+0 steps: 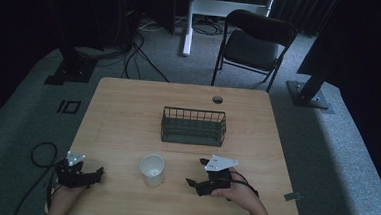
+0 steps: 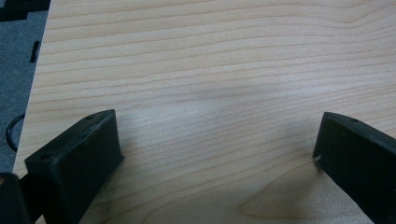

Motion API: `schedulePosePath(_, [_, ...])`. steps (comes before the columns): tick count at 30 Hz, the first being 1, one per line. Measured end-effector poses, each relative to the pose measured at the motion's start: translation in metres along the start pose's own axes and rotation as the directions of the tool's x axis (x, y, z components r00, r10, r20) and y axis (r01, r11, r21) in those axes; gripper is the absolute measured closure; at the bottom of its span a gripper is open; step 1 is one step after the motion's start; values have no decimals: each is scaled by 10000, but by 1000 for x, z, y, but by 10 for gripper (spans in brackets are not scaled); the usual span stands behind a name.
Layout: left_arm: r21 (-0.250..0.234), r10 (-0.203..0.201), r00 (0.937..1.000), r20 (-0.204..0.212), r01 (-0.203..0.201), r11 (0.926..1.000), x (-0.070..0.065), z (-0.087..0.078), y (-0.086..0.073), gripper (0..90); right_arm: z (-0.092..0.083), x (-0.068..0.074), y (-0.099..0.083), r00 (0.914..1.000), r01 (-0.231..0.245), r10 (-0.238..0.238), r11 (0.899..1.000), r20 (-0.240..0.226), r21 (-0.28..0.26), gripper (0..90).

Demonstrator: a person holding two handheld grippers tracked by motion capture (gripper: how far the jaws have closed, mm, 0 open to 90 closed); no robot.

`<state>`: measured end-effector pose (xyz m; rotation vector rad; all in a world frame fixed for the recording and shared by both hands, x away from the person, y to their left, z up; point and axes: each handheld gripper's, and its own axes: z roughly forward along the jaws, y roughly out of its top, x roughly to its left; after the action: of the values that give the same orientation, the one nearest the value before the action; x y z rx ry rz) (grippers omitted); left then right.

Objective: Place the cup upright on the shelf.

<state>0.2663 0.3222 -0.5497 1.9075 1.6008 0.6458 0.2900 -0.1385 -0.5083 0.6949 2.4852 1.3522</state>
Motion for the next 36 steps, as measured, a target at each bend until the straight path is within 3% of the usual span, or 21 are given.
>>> schedulePosePath(14, [1, 0, 10000, 0, 0, 10000, 0, 0, 0, 9, 24, 21, 19, 9959, 466, -483, 9986, -770, -230, 131])
schedulePosePath(36, [15, 1, 10000, 0, -1, 10000, 0, 0, 0, 9, 58, 45, 42, 9862, 996, -1039, 9943, -1291, -390, 132])
